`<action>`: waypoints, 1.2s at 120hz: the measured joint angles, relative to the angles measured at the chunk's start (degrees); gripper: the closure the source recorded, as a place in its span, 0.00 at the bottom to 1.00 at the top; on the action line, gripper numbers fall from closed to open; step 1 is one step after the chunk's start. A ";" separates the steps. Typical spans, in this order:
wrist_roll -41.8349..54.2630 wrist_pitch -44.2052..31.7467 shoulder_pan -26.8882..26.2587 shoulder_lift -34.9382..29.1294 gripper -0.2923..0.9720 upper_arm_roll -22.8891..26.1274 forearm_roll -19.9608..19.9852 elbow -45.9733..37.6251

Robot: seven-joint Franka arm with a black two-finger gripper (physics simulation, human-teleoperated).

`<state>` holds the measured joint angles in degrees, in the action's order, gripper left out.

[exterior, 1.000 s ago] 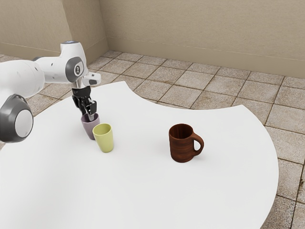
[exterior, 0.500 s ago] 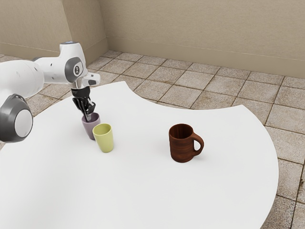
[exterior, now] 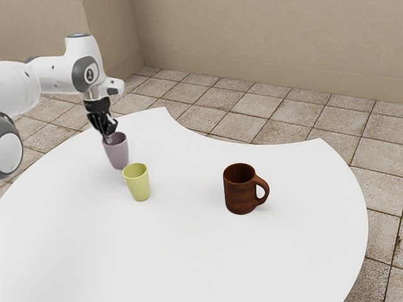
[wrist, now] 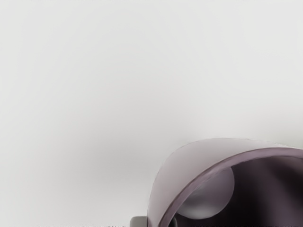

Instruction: Place the left cup onto the right cup

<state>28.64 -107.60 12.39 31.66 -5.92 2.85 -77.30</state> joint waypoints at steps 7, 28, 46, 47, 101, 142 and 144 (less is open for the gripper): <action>-0.02 -0.01 -0.55 -1.86 0.85 -0.67 -0.07 -1.31; -0.06 0.27 -1.98 -5.90 0.85 -1.64 -0.22 -3.26; -0.06 0.88 -3.34 -8.02 0.85 -2.44 -0.28 -3.58; -0.06 0.93 -3.43 -8.12 0.85 -2.48 -0.28 -3.58; -0.19 2.05 -7.49 -11.21 0.85 -3.04 -0.24 -7.11; -0.95 1.42 -8.71 -11.95 0.85 -2.94 -0.17 -10.63; -0.98 1.40 -8.73 -11.98 0.85 -2.94 -0.16 -10.77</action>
<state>27.66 -106.21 3.66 19.68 -8.87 2.69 -88.07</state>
